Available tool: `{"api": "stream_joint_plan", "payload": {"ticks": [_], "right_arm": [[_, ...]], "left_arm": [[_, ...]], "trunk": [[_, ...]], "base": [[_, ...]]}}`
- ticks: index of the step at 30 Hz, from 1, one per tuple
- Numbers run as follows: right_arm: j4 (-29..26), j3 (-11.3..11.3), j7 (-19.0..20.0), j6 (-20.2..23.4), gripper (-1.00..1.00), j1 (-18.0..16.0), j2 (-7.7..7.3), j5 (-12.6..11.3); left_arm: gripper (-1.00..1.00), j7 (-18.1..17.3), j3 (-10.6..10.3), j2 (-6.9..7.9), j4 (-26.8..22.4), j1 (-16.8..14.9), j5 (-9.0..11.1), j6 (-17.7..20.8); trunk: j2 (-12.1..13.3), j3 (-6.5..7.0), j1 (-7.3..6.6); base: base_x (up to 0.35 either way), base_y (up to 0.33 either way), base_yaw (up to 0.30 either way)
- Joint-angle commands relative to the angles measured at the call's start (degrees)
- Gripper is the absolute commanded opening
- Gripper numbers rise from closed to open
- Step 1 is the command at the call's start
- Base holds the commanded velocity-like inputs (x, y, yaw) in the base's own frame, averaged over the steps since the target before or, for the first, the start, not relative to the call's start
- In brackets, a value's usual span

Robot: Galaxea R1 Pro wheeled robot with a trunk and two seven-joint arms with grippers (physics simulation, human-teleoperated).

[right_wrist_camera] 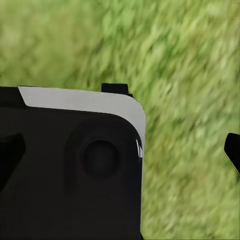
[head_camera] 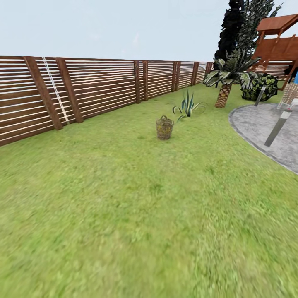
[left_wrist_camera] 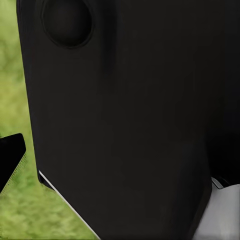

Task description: Take the three Easter eggs out of the wicker basket on the lawn in the garden, then place them on the lawn next to a single tree (choose any tree) so that all three eggs are next to the same tree and none are left in the basket.

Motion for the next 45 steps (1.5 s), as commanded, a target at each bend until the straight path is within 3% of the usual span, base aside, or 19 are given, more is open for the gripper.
{"api": "stream_joint_plan", "payload": {"ticks": [1,45], "right_arm": [[0.0,0.0,0.0,-0.2,1.0,0.0,-0.01,0.1],[0.0,0.0,-0.3,-0.2,1.0,0.0,-0.01,0.3]], "left_arm": [[1.0,-0.1,0.2,-0.02,0.0,0.0,0.1,-0.1],[1.0,-0.1,0.2,-0.02,0.0,0.0,0.1,-0.1]], "trunk": [[0.0,-0.04,0.03],[0.0,-0.04,0.03]], "base": [[0.336,0.0,0.0],[0.337,0.0,0.0]]}}
